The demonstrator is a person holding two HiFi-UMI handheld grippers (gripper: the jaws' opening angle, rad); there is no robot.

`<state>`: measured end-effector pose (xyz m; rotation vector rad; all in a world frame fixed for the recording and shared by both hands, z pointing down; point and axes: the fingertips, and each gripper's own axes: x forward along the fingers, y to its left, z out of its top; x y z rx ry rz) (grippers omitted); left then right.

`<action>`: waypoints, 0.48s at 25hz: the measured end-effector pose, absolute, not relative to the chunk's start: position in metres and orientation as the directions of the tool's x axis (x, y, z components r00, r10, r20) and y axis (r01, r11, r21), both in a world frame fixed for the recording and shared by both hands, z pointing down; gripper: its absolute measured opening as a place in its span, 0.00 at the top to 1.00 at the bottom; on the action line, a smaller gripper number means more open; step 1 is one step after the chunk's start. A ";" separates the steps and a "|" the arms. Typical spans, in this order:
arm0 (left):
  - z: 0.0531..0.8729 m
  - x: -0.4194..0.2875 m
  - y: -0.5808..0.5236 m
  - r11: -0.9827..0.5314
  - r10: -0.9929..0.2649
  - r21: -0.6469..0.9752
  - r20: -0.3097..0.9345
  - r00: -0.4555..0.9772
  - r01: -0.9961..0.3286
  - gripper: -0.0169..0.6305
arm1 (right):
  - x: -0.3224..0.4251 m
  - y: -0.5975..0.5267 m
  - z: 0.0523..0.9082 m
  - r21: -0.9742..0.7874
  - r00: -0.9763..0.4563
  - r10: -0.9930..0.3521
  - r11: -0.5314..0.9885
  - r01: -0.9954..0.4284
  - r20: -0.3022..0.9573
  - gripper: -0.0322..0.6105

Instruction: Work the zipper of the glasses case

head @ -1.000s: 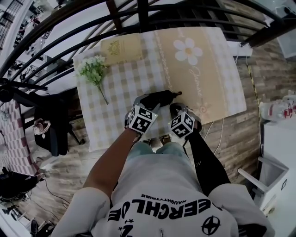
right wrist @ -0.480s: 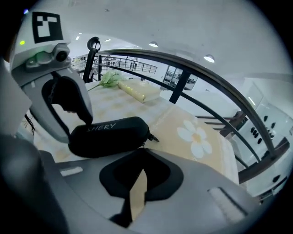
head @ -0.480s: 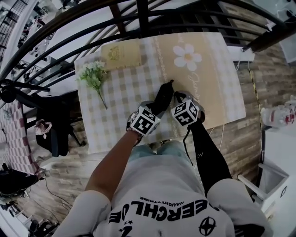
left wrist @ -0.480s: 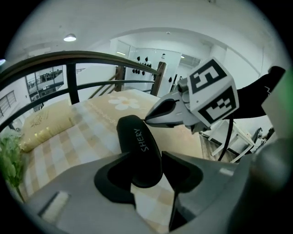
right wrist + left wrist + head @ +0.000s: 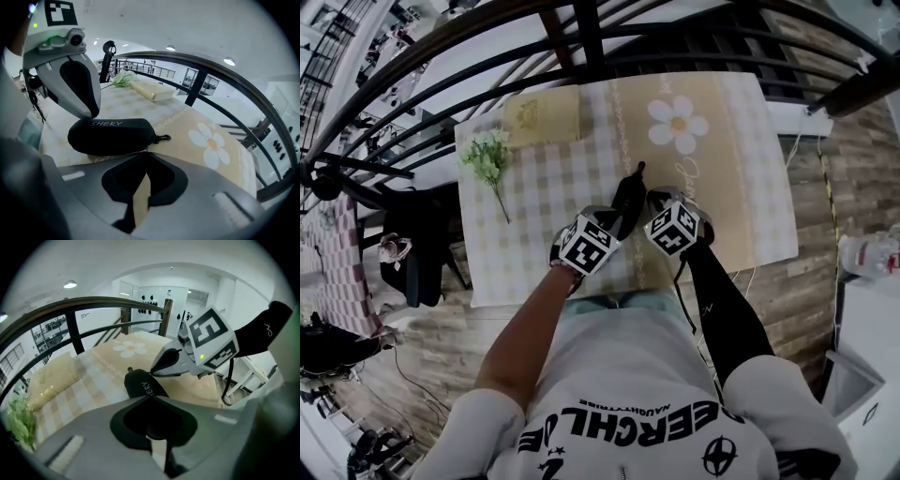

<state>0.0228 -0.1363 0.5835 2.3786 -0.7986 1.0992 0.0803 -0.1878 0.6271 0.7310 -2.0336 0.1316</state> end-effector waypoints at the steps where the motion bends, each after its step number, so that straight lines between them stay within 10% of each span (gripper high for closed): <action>1: 0.589 0.024 -0.134 -0.756 -0.317 0.118 0.795 0.517 -0.644 0.82 | 0.081 -0.187 0.629 0.185 -0.387 -0.437 0.821 -0.540 0.812 0.90; 12: 0.588 0.032 -0.130 -0.703 -0.346 0.166 0.769 0.537 -0.692 0.81 | 0.087 -0.178 0.634 0.145 -0.430 -0.388 0.856 -0.497 0.815 0.90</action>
